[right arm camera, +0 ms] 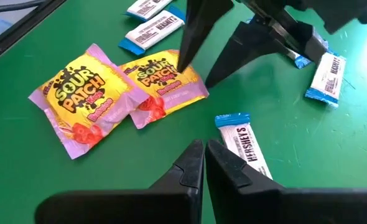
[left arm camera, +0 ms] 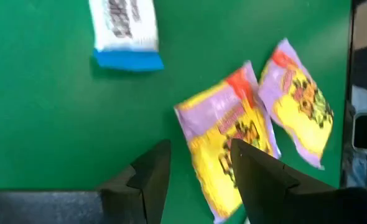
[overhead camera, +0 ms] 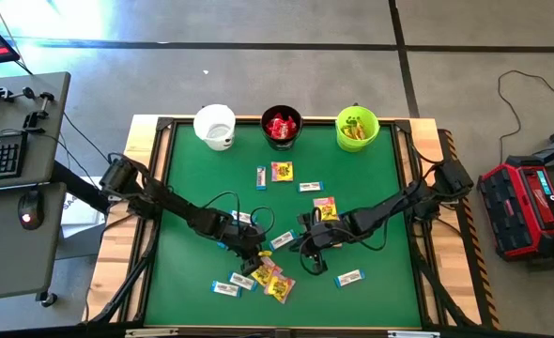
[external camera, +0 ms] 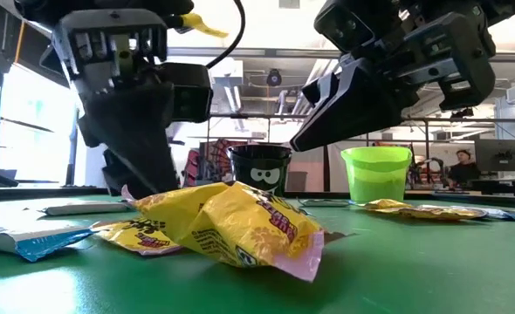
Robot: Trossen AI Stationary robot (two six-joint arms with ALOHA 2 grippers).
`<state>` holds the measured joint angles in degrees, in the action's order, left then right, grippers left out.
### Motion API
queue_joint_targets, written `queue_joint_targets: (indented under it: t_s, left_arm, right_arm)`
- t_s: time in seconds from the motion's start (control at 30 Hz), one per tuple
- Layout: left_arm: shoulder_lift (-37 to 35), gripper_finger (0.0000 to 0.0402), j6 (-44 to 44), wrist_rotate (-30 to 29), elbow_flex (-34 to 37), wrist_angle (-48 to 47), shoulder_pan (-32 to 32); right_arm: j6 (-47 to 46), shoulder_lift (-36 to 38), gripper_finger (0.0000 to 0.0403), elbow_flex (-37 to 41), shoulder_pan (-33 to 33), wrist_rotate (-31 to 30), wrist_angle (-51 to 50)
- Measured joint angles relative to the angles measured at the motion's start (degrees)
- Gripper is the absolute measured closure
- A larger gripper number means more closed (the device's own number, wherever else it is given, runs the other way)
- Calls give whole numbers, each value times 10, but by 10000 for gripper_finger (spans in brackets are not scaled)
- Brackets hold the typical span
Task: Sort candy by brand, put in halloween buckets
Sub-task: Put the yellow candy into the green bucket
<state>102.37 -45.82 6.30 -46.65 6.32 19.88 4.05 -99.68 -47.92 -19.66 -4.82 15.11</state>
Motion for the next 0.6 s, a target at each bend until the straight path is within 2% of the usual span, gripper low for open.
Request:
queue_joint_targets:
  t_s: [0.33,0.6]
  left_arm:
    - [6,241,10,11,0,12,16]
    - [41,263,16,17,-1,75,14]
  right_arm:
    - [5,0,396,0,0,-16,4]
    - [9,0,396,0,0,-16,6]
